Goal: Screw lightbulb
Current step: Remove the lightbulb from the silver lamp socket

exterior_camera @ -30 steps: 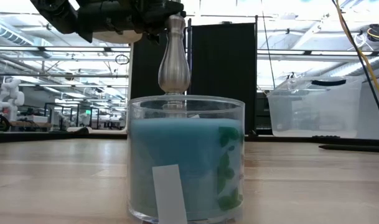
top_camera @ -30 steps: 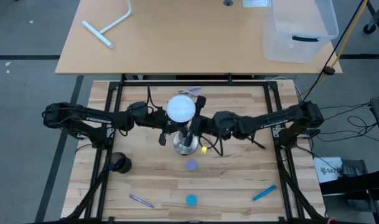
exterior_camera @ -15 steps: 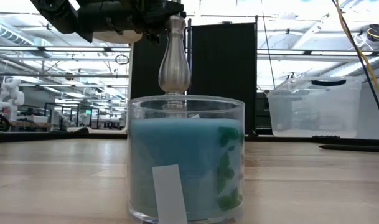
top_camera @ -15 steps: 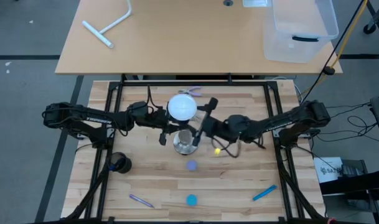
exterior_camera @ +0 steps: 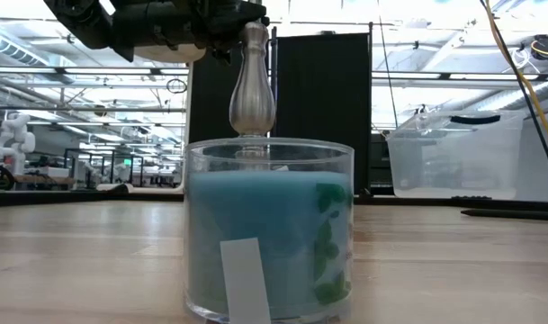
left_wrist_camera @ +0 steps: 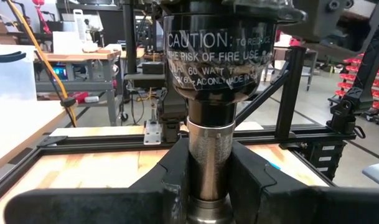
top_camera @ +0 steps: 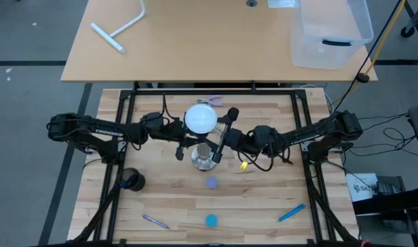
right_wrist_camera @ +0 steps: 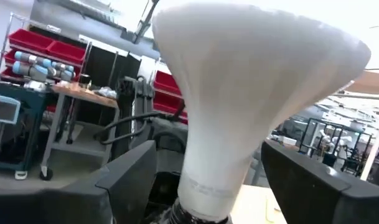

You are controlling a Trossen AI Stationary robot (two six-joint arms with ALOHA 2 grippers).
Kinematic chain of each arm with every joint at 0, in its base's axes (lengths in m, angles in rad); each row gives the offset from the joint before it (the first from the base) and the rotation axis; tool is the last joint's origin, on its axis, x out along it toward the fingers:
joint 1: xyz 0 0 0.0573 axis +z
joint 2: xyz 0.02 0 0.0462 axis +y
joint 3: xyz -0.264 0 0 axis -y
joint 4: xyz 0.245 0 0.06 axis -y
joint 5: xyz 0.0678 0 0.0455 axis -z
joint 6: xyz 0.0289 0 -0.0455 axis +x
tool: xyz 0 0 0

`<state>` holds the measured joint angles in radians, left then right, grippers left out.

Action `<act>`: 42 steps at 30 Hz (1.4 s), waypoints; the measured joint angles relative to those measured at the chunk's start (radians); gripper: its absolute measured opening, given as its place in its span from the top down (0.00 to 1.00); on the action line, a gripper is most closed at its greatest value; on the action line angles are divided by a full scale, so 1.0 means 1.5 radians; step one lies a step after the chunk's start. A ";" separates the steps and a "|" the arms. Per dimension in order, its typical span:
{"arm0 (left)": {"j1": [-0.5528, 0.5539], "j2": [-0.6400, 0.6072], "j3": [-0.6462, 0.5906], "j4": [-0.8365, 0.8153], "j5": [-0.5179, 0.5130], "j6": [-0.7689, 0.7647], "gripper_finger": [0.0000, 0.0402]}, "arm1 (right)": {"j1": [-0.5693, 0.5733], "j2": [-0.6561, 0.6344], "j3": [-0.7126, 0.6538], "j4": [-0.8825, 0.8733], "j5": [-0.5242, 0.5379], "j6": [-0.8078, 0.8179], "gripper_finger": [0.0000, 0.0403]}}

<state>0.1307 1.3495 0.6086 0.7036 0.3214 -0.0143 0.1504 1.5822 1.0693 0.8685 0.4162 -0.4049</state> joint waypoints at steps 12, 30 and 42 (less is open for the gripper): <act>0.000 0.000 0.000 -0.001 -0.002 -0.001 0.81 | -0.020 0.001 0.001 0.050 -0.040 -0.004 0.53; 0.000 -0.001 -0.001 -0.001 -0.005 -0.002 0.81 | -0.073 -0.002 0.002 0.000 -0.159 0.087 0.57; -0.001 0.001 0.001 -0.001 -0.008 0.000 0.81 | -0.074 0.001 0.002 -0.017 -0.158 0.083 0.52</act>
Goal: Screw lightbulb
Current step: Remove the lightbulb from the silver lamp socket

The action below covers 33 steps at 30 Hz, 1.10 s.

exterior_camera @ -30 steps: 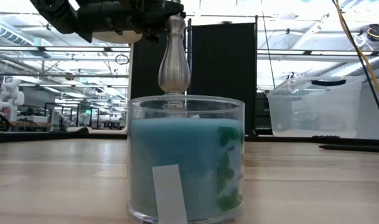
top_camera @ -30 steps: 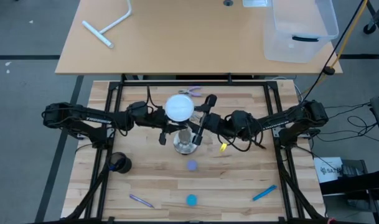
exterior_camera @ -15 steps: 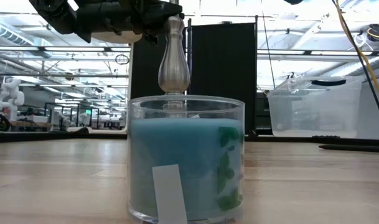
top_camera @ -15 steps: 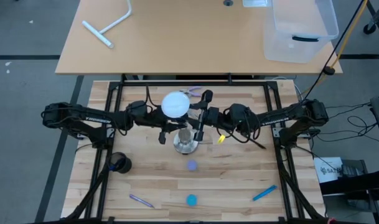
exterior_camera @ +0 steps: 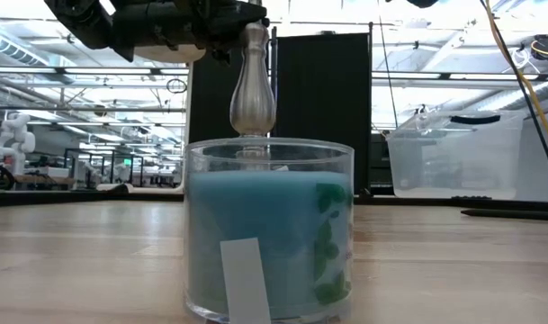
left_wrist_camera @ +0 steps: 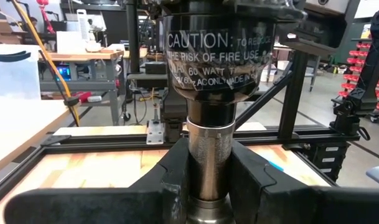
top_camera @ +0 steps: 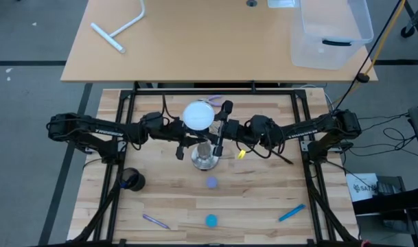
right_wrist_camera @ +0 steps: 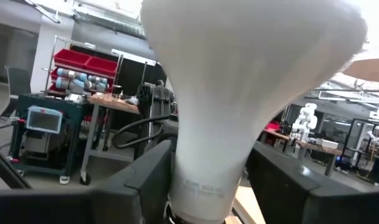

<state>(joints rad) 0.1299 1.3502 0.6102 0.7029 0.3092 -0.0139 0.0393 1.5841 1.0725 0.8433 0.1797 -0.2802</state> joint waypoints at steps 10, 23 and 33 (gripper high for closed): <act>0.001 -0.003 -0.002 -0.002 0.016 0.003 0.81 | 0.000 0.000 0.069 -0.131 -0.022 0.000 0.64; 0.002 0.000 0.001 -0.004 0.071 0.004 0.81 | -0.011 -0.029 0.167 -0.427 -0.048 0.011 0.64; 0.002 0.000 0.001 -0.006 0.085 0.001 0.81 | -0.058 -0.035 0.230 -0.577 -0.188 0.003 0.64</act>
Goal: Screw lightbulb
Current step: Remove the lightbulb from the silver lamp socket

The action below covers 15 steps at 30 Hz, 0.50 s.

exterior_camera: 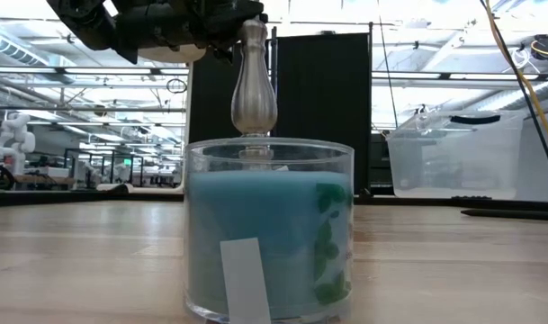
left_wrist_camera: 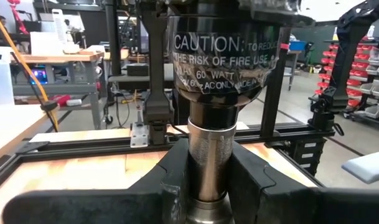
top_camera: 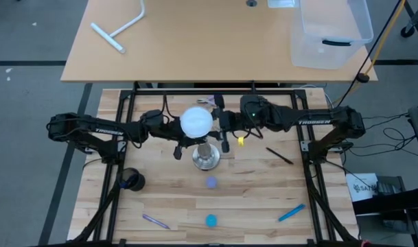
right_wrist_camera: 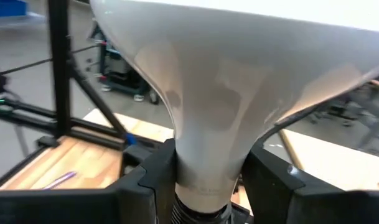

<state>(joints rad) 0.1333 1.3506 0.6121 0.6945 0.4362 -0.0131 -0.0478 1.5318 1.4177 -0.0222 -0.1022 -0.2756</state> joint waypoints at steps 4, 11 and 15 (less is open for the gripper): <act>0.000 0.000 0.000 0.000 0.006 -0.003 0.81 | -0.028 0.001 0.008 -0.013 -0.096 0.008 0.64; -0.002 -0.001 0.000 -0.002 0.018 -0.008 0.81 | -0.066 0.002 0.008 -0.010 -0.225 0.034 0.64; -0.002 -0.001 0.001 0.000 0.018 -0.007 0.81 | -0.078 0.003 0.008 -0.001 -0.268 0.043 0.64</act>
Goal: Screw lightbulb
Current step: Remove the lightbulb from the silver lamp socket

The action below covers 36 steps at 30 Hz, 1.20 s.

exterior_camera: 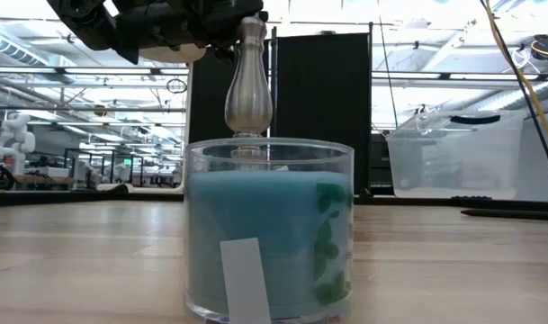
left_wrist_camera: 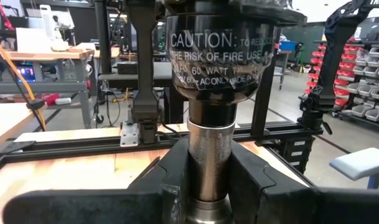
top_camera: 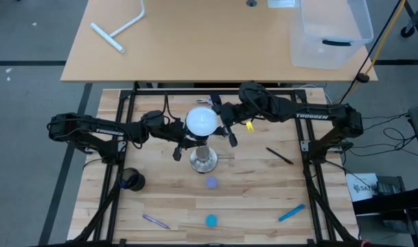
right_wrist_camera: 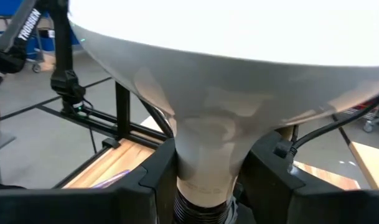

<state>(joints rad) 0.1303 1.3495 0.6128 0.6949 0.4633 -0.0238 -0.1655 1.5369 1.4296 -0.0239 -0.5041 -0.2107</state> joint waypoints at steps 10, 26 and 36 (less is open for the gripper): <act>-0.001 -0.001 0.001 -0.016 -0.011 0.002 0.81 | -0.002 0.002 -0.004 0.045 -0.042 0.009 0.64; -0.001 -0.002 0.000 -0.024 -0.008 0.005 0.81 | 0.022 -0.007 0.001 0.028 0.012 -0.030 0.38; -0.001 -0.001 0.000 -0.023 -0.013 0.005 0.81 | 0.001 -0.067 0.001 -0.127 0.153 -0.068 0.37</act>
<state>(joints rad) 0.1295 1.3476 0.6128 0.6600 0.4444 -0.0170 -0.1635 1.4366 1.4303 -0.2144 -0.2743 -0.3122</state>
